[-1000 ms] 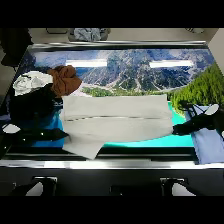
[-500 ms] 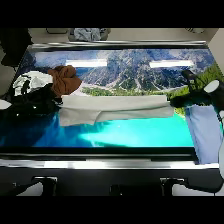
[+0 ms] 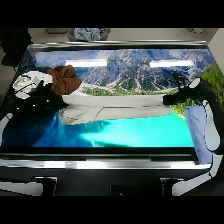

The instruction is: Fold the shirts.

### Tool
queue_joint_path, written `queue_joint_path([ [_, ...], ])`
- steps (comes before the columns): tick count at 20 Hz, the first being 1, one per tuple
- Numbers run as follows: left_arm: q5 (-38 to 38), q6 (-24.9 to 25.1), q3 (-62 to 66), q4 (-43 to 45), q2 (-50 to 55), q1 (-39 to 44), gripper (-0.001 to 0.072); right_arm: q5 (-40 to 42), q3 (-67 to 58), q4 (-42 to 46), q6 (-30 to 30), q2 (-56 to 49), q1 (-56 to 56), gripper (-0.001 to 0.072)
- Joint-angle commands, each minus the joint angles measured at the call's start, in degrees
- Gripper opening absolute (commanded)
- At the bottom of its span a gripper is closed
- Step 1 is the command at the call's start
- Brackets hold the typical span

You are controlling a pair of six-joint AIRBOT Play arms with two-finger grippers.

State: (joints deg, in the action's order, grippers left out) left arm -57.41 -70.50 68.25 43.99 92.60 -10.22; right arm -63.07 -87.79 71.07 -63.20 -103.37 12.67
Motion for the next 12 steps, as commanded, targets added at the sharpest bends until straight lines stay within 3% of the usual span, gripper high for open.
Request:
queue_joint_path([
  [1, -0.11, -0.26, 0.85, -0.15, 2.23, 1.05, 0.0316, 0.02, -0.81, -1.64, 0.74, -1.55, 0.04, 0.0323],
  [2, -1.88, -0.26, 1.81, -0.13, 2.14, 0.48, 0.0536, -0.7, -1.55, -1.66, 3.61, -0.87, 0.35, 0.0496],
  [3, -4.72, -0.24, 3.28, -0.09, 2.14, -0.31, 0.055, -1.86, -2.58, -1.44, 6.62, 0.09, 1.2, 0.0613],
  [6, -10.8, -0.24, 7.89, -0.11, 1.09, -2.16, 0.0539, -3.56, -3.78, -3.76, 6.78, 1.68, 6.75, 0.0635],
  [12, -10.1, 0.22, 8.76, -0.11, -7.37, 1.68, 0.0539, -11.91, -3.41, -19.61, 6.27, -5.29, 12.07, 0.0674],
])
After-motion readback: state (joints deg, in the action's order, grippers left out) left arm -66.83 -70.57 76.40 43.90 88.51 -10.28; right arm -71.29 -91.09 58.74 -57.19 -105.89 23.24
